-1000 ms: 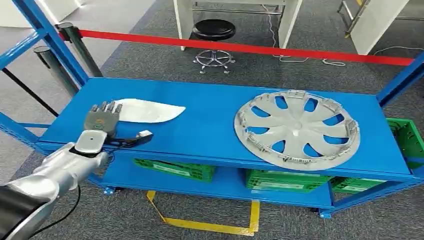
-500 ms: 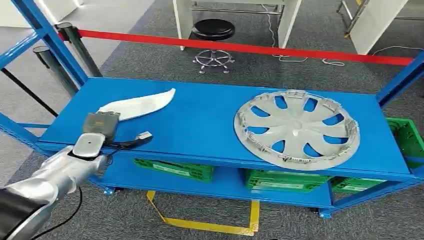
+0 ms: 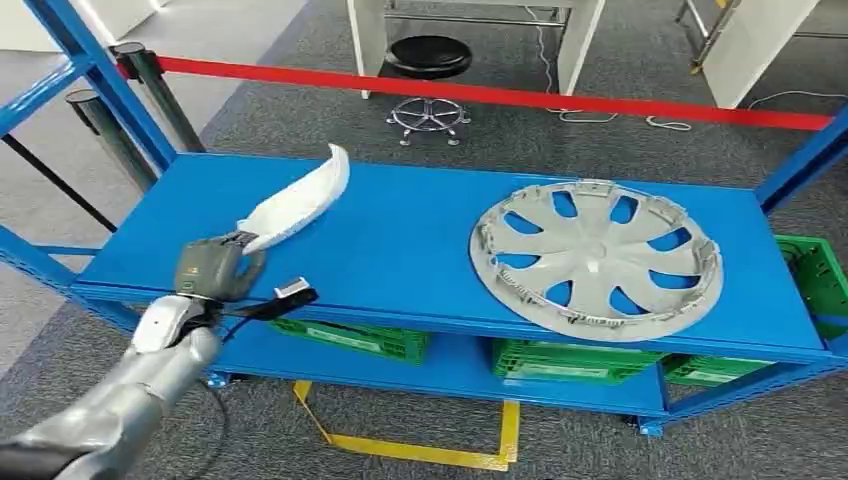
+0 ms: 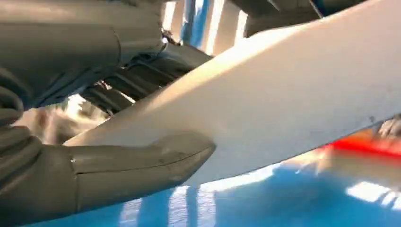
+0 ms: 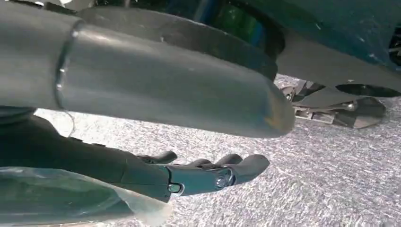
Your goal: Take the parts from the cabinet and place them on the table.
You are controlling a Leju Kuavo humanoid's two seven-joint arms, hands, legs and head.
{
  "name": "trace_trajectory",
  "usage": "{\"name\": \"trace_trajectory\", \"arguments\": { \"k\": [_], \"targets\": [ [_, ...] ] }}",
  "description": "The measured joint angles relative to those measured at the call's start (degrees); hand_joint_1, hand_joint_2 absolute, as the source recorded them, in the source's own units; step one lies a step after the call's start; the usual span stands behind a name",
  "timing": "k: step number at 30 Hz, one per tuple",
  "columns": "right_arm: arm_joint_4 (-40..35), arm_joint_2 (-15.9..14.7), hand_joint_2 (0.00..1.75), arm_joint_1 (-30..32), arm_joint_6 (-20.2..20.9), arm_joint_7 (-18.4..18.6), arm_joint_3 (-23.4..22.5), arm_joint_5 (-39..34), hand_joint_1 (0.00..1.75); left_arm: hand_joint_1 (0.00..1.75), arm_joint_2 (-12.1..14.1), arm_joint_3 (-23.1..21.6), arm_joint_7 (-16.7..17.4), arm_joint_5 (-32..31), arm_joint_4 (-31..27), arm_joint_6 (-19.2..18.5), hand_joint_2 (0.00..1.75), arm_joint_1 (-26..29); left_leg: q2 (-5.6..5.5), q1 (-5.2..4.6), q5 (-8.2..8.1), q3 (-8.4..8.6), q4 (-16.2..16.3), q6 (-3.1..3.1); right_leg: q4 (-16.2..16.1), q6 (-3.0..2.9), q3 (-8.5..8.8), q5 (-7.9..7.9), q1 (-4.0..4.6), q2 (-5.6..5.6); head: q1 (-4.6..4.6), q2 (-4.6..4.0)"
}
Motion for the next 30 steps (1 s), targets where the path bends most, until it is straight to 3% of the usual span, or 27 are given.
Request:
{"name": "trace_trajectory", "arguments": {
  "k": [2, 4, 6, 8, 13, 16, 18, 22, 26, 30],
  "targets": [
    [0.00, 0.00, 0.00, -0.01, -0.20, 0.00, -0.04, 0.04, 0.00, 1.75, -3.49, 6.90, -5.07, 3.59, -3.76, 0.07, 1.75, 1.24, 0.16, -0.04, -0.02, 0.02, 0.00, 0.02, 0.00, 0.04, -0.04, 0.05, -0.04, 0.20, 0.04, 0.00],
    [0.02, -0.02, 0.00, 0.10, -0.61, -0.07, -0.22, 0.28, 0.00, 1.75, -6.61, 11.51, -8.82, 12.75, -9.16, 0.07, 1.75, 3.02, 0.28, -0.11, -0.04, 0.03, 0.01, 0.05, -0.01, 0.07, -0.10, 0.07, -0.10, 0.34, -0.04, 0.00],
    [0.00, -0.02, 0.00, 0.21, -0.77, -0.28, -0.35, 0.35, 0.00, 1.75, -8.64, 11.92, -9.67, 21.13, -14.56, 0.22, 1.75, 4.87, 0.27, -0.10, -0.04, 0.02, 0.01, 0.05, -0.01, 0.07, -0.11, 0.07, -0.09, 0.26, -0.02, 0.00],
    [0.02, -0.04, 0.00, 0.22, -0.92, -0.39, -0.50, 0.46, 0.00, 1.75, -9.76, 11.46, -9.76, 25.22, -19.19, 0.26, 1.75, 6.88, 0.15, -0.10, -0.04, 0.01, 0.01, 0.05, -0.01, 0.07, -0.10, 0.06, -0.09, 0.08, 0.00, 0.00],
    [0.00, -0.15, 0.00, 0.38, -1.38, -0.15, -1.27, 0.72, 0.00, 1.75, -11.31, 5.59, -10.02, 31.89, -34.28, 0.22, 1.75, 13.78, 0.18, -0.07, -0.04, 0.00, 0.00, 0.05, -0.01, 0.07, -0.10, 0.05, -0.08, 0.18, 0.00, 0.00],
    [0.00, -0.15, 0.00, 0.51, -1.71, -0.07, -2.08, 0.66, 0.00, 1.75, -10.65, -0.99, -9.73, 40.81, -43.41, -0.16, 1.75, 18.93, 0.18, -0.06, -0.06, -0.01, 0.00, 0.03, -0.01, 0.06, -0.12, 0.03, -0.08, 0.18, -0.02, 0.00],
    [0.00, -0.15, 0.00, 0.57, -1.92, -0.07, -2.71, 0.33, 0.00, 1.75, -9.89, -4.95, -9.30, 46.17, -48.39, -2.69, 1.75, 22.01, 0.17, -0.07, -0.07, -0.02, -0.01, 0.03, -0.01, 0.06, -0.12, 0.02, -0.07, 0.13, 0.00, 0.00],
    [0.00, -0.15, 0.00, 0.59, -1.92, -0.15, -3.65, 0.17, 0.00, 1.75, -8.51, -10.82, -9.17, 48.72, -54.22, -4.31, 1.75, 26.07, 0.16, -0.07, -0.07, -0.04, -0.01, 0.03, -0.01, 0.06, -0.12, 0.03, -0.07, 0.11, 0.00, 0.00],
    [0.02, -0.13, 0.00, 0.75, -1.97, -0.02, -3.85, 0.52, 0.00, 1.75, -7.53, -14.27, -9.82, 57.00, -59.36, -10.04, 1.75, 29.88, 0.22, -0.27, -0.18, -0.04, 0.25, 0.17, -0.20, 0.22, -0.08, 0.15, -0.24, 0.24, -0.02, 0.00],
    [0.02, -0.02, 0.00, 1.02, -2.47, -0.02, -4.28, 0.72, 0.00, 1.75, -7.13, -18.03, -10.04, 59.29, -64.56, -11.15, 1.75, 35.03, 0.17, -0.31, -0.34, -0.18, 0.42, 0.48, -0.19, 0.38, -0.09, 0.13, -0.30, 0.06, -0.02, 0.00]
  ]
}}
